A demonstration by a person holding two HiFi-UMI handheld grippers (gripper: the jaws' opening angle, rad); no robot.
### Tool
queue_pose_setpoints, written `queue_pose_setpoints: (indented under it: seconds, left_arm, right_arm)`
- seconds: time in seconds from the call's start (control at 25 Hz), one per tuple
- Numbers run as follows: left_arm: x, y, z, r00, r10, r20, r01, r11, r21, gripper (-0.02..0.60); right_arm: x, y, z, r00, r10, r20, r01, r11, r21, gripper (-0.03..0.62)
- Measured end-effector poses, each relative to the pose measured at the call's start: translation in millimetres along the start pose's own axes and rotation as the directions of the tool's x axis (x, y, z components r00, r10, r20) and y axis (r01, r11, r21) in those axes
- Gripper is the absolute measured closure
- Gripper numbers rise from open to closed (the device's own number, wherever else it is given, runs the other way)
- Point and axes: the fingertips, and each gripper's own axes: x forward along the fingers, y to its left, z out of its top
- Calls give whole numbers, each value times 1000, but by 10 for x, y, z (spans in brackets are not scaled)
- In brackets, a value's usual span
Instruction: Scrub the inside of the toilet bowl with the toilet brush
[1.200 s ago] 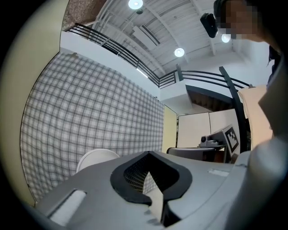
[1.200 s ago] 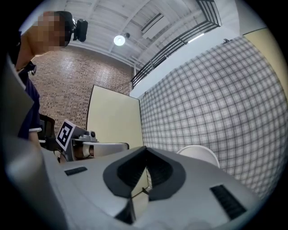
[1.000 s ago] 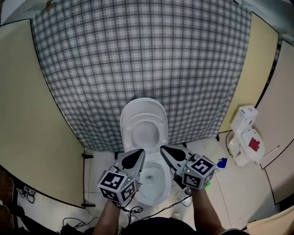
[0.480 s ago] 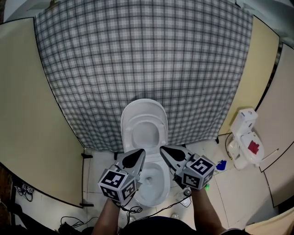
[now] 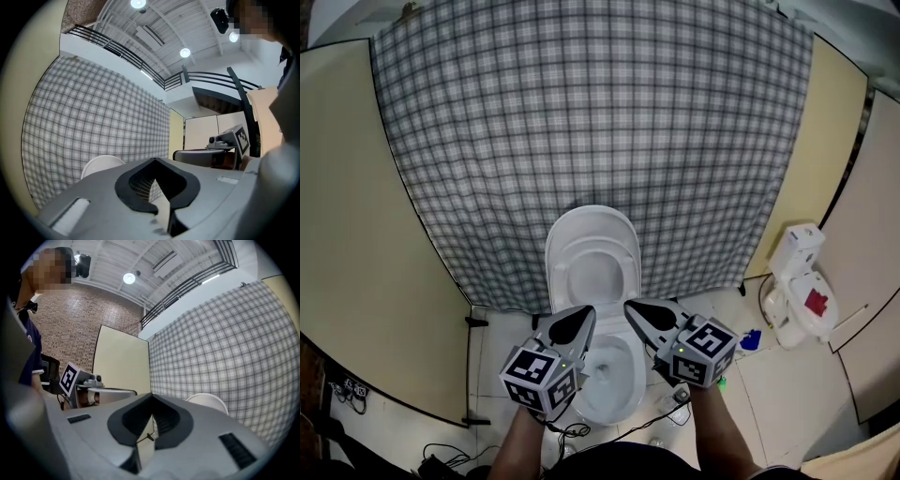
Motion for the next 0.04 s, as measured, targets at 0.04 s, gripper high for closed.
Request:
queue_pose_setpoints:
  seconds: [0.04]
  left_arm:
    - [78,81,-41,1000,-6,-3,6,1000,-2,572]
  right_arm:
    - [72,-78,-47,1000,-5,-1,5,1000,4,592]
